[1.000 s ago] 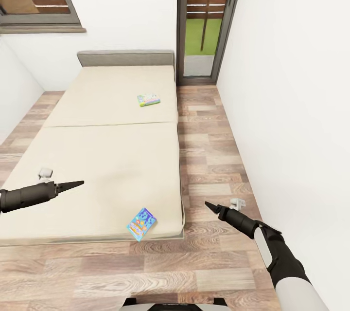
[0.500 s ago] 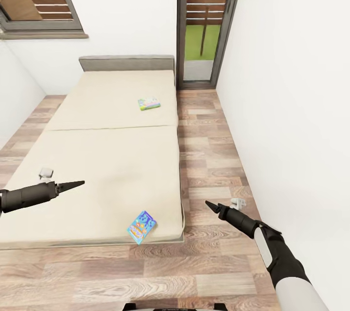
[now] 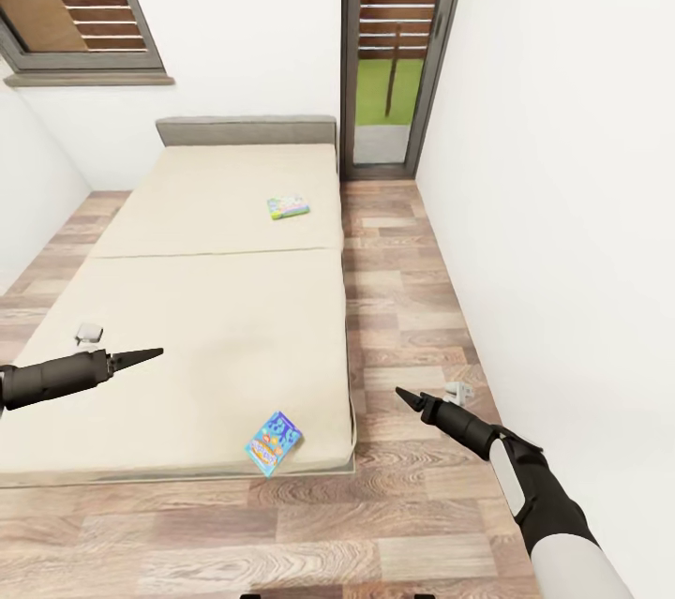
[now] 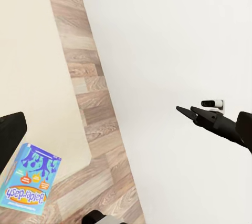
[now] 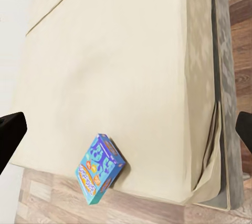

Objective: Put all the toys in the child's room - the three board games (two on the bed and one on the table), the two jigsaw puzzles on the table, and the tennis ball on the table - inside the toy box on the table in the child's room.

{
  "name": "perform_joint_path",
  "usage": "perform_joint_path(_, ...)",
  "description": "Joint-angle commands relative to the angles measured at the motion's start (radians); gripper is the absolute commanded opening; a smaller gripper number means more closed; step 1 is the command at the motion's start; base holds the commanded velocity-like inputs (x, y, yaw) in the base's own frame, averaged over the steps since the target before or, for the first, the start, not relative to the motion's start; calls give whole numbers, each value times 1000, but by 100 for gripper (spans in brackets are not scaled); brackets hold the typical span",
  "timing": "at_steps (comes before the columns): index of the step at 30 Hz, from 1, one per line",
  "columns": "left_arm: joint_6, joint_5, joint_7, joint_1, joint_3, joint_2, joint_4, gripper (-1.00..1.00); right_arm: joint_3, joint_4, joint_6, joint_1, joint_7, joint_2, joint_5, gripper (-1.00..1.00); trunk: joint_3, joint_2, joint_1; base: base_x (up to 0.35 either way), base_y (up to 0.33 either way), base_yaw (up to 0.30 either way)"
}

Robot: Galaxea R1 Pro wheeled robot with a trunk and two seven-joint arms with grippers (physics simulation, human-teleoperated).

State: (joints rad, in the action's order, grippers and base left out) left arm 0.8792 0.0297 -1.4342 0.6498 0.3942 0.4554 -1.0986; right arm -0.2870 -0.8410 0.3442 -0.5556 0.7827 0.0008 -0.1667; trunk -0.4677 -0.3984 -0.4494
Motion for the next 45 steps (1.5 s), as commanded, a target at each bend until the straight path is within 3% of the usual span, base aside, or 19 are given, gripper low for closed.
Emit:
perform_joint_path(1, 11, 1, -3, 1, 0, 0, 0, 100, -1, 0, 9, -1, 2, 0, -8, 100, 0, -2, -1, 0, 0, 0)
perform_joint_path(45, 11, 1, -3, 1, 0, -1, -1, 100, -1, 2, 8, 0, 1, 0, -8, 100, 72, -2, -1, 0, 0, 0)
